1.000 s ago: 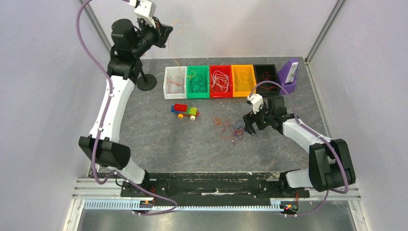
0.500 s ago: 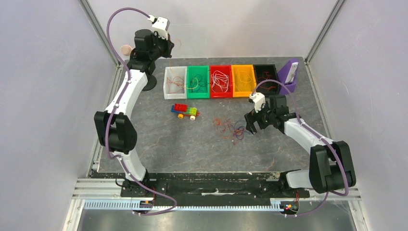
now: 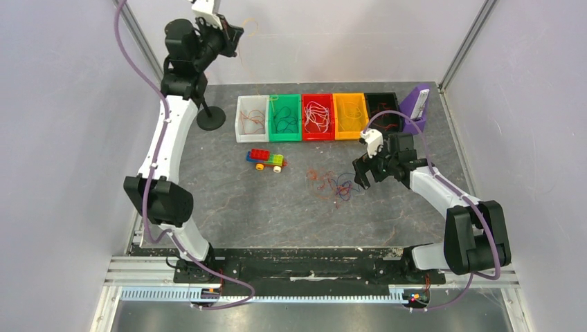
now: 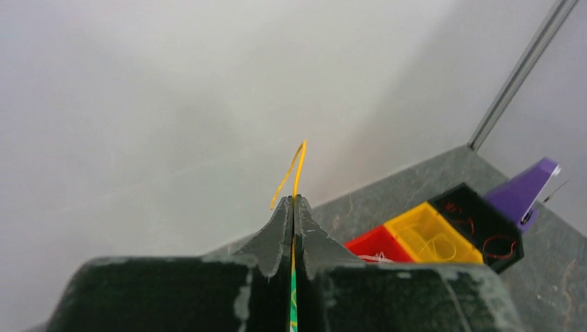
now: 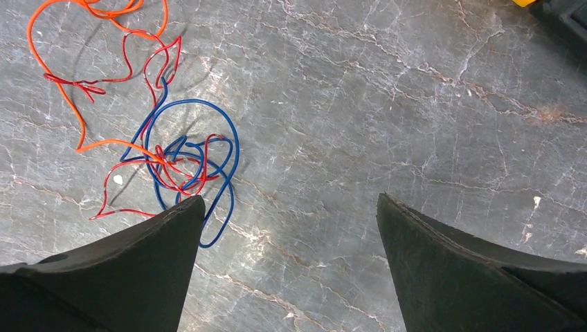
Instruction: Untangle the cables
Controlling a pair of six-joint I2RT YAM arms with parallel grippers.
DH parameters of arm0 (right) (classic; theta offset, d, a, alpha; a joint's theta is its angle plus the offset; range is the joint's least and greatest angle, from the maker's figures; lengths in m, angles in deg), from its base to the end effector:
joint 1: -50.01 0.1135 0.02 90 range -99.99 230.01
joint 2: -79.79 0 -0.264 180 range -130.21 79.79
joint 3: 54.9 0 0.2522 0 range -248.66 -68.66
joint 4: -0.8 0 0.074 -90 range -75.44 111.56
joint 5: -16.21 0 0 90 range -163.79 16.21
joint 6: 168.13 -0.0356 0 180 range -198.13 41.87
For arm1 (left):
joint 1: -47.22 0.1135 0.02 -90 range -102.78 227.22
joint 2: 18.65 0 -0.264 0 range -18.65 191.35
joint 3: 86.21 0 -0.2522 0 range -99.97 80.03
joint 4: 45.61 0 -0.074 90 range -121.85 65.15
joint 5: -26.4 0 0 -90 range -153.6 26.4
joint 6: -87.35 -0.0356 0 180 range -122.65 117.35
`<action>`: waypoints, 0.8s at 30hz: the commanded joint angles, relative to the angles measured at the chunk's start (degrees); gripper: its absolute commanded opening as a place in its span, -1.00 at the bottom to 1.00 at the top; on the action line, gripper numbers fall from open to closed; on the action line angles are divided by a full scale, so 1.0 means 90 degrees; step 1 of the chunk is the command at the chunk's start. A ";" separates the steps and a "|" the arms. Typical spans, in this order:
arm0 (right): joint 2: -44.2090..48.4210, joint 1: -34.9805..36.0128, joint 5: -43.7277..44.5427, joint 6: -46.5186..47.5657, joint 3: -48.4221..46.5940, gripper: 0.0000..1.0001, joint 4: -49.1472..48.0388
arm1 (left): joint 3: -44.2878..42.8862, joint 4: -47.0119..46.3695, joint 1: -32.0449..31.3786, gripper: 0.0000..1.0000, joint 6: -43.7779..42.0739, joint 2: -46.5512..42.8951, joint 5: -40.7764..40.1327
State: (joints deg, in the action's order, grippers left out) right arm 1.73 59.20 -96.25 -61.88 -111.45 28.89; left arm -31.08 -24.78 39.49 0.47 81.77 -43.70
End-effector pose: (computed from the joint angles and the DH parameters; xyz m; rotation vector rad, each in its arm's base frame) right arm 0.2637 0.0564 0.1979 -0.6952 2.2883 0.4187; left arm 0.3993 -0.0664 0.4843 0.3403 1.4870 -0.4129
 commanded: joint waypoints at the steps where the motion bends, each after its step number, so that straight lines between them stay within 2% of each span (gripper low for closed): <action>1: 0.0033 -0.0025 -0.0102 0.0026 -0.0236 0.96 -0.0117 | -0.0557 -0.0230 0.0058 -0.95 0.0328 -0.0352 0.0119; 6: 0.0072 -0.0034 -0.0110 0.0056 -0.0236 0.96 -0.0104 | -0.0730 -0.0130 0.0077 -0.95 0.0324 -0.0308 0.0134; 10: 0.0160 -0.0150 -0.0190 0.0088 -0.0303 0.96 -0.0135 | -0.0720 -0.0215 0.0077 -0.95 0.0733 -0.0318 0.0765; 18: 0.0233 -0.0897 -0.1176 0.0096 -0.0843 0.96 -0.0111 | -0.1077 -0.0617 -0.0051 -0.95 0.1826 -0.0113 0.1607; 22: 0.0224 -0.1229 -0.1875 0.0059 -0.1452 0.93 -0.0194 | -0.1268 -0.0625 -0.0328 -0.95 0.1957 -0.0028 0.1773; 24: 0.0222 -0.1236 -0.2385 -0.0103 -0.1857 0.85 -0.0372 | -0.1268 -0.0629 -0.0513 -0.95 0.1987 0.0000 0.1823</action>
State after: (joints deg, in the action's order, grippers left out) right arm 1.97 49.06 -107.20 -61.42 -120.26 29.48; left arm -39.76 -27.49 37.83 14.26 81.27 -30.90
